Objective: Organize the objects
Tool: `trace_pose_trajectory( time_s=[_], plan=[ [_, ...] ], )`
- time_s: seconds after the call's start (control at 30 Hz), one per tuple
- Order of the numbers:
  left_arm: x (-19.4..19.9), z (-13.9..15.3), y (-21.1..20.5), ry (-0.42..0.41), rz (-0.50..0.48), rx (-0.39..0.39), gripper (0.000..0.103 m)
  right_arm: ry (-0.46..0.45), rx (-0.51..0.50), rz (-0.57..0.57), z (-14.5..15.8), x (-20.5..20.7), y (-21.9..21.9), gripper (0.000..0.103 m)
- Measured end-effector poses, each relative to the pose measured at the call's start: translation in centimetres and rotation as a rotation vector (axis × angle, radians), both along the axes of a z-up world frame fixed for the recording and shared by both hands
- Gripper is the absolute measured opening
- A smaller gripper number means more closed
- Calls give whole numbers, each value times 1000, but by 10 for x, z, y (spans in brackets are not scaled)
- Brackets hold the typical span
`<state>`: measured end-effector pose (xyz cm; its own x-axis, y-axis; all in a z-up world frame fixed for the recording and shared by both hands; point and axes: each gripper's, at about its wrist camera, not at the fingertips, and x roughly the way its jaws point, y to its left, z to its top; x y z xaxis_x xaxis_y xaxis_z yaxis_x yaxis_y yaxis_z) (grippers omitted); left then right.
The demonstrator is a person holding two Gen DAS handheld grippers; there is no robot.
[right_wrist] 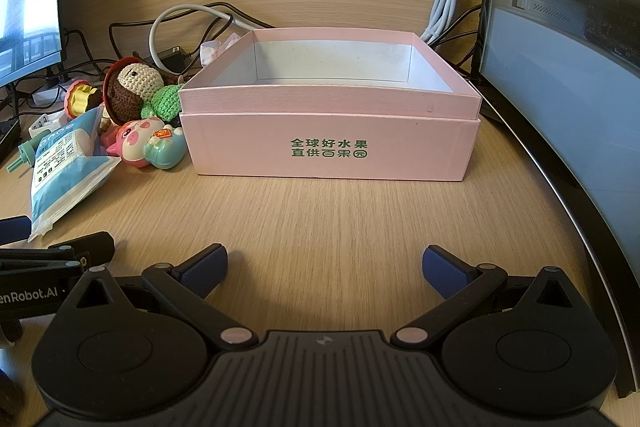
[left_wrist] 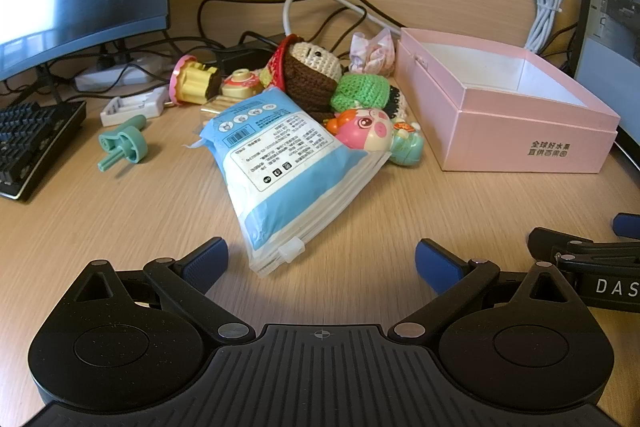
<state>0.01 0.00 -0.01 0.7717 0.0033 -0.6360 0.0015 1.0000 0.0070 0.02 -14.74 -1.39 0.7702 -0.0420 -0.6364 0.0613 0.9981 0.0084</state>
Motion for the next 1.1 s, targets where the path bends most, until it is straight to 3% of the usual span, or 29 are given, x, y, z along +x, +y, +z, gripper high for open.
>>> trace_pose_trajectory(
  time_s=[1.1],
  plan=[
    [1,0,-1,1,-14,4,103,2,-1,-8,2,0,-2,103]
  ],
)
